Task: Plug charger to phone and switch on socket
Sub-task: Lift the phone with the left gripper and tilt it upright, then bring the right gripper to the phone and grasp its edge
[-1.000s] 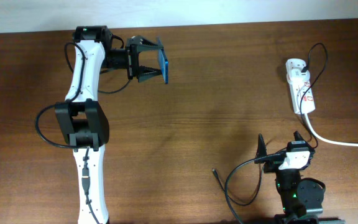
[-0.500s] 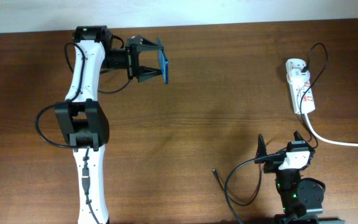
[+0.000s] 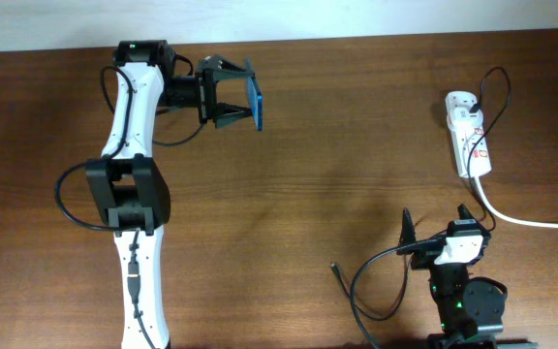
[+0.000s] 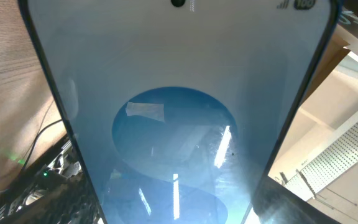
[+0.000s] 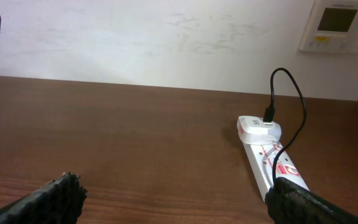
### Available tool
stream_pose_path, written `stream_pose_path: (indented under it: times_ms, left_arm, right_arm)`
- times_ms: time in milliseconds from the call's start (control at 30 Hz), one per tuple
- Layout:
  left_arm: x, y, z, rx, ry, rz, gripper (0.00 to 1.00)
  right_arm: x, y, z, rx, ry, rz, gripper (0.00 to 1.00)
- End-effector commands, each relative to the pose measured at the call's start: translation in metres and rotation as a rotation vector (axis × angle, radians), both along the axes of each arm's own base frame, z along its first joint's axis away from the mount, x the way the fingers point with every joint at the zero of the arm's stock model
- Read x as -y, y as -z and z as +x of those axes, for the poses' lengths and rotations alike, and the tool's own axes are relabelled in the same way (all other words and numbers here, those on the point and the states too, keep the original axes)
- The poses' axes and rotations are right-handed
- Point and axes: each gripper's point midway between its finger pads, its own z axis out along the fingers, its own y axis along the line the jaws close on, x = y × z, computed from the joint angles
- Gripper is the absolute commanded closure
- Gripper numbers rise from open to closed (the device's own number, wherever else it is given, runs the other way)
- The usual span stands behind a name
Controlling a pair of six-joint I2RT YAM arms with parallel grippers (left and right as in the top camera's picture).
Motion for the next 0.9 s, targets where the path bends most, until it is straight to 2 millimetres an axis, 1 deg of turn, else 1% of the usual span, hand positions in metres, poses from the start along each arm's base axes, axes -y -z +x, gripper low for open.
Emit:
stream_pose_path:
  times_ms: [0,33,67,133,167,200,233,300,333,400,433,467,533,600,633,700,733,767,800,833,867]
  left_arm:
    - [-0.003,-0.014,0.004,0.015,-0.018,-0.056,0.26]
    - [-0.003,-0.014,0.004,0.015,-0.018,-0.056,0.26]
    - [-0.003,-0.014,0.004,0.015,-0.018,-0.056,0.26]
    - [-0.003,-0.014,0.004,0.015,-0.018,-0.056,0.26]
    - [-0.003,-0.014,0.004,0.015,-0.018,-0.056,0.26]
    - [-0.003,-0.014,0.004,0.015,-0.018,-0.056,0.26]
    - [-0.003,-0.014,0.004,0.015,-0.017,-0.056,0.26]
    - [-0.003,-0.014,0.004,0.015,-0.018,-0.056,0.27]
    - [-0.003,-0.014,0.004,0.015,-0.018,-0.056,0.27]
    - [-0.003,-0.014,0.004,0.015,-0.018,-0.056,0.27]
    - [-0.003,-0.014,0.004,0.015,-0.018,-0.056,0.27]
    - [-0.003,-0.014,0.004,0.015,-0.018,-0.056,0.27]
    - [-0.003,-0.014,0.004,0.015,-0.018,-0.056,0.27]
    - [-0.003,-0.014,0.004,0.015,-0.018,-0.056,0.27]
    - [-0.003,-0.014,0.004,0.015,-0.017,-0.056,0.27]
    - [-0.003,-0.014,0.004,0.015,-0.017,-0.056,0.28]
    - [-0.003,-0.014,0.004,0.015,-0.018,-0.056,0.28]
    - [-0.003,-0.014,0.004,0.015,-0.018,-0.056,0.28]
    - [-0.003,-0.014,0.004,0.015,-0.018,-0.056,0.28]
    - [-0.003,-0.014,0.004,0.015,-0.018,-0.056,0.28]
    - [-0.003,-0.014,0.004,0.015,-0.018,-0.056,0.27]
  right_arm:
    - [0.0,0.001,0.0,0.001,0.004,0.004,0.02]
    - [-0.001,-0.004,0.0,0.02,-0.002,0.006,0.02]
    - [-0.011,-0.01,0.0,0.048,-0.058,0.024,0.02]
    - [-0.046,-0.023,-0.006,0.086,-0.267,0.101,0.02]
    - [-0.063,-0.035,-0.013,0.119,-0.372,0.152,0.02]
    - [-0.088,-0.055,-0.028,0.164,-0.548,0.242,0.02]
    - [-0.105,-0.07,-0.043,0.197,-0.677,0.278,0.02]
    - [-0.112,-0.093,-0.057,0.293,-0.753,0.263,0.01]
    - [-0.111,-0.108,-0.063,0.341,-0.769,0.301,0.02]
    - [-0.107,-0.145,-0.081,0.484,-0.792,0.336,0.02]
    - [-0.105,-0.16,-0.086,0.509,-0.786,0.342,0.02]
    - [-0.105,-0.169,-0.088,0.506,-0.781,0.335,0.02]
    - [-0.105,-0.184,-0.086,0.447,-0.748,0.289,0.02]
    - [-0.102,-0.195,-0.077,0.303,-0.671,0.198,0.02]
    - [-0.095,-0.197,-0.069,0.211,-0.603,0.185,0.02]
    - [-0.064,-0.192,-0.046,-0.073,-0.365,0.207,0.02]
    - [-0.056,-0.192,-0.04,-0.184,-0.302,0.219,0.02]
    - [-0.057,-0.195,-0.035,-0.27,-0.302,0.234,0.01]
    - [-0.07,-0.196,-0.034,-0.345,-0.372,0.262,0.02]
    - [-0.086,-0.195,-0.035,-0.423,-0.465,0.302,0.02]
    - [-0.107,-0.193,-0.032,-0.494,-0.598,0.357,0.02]
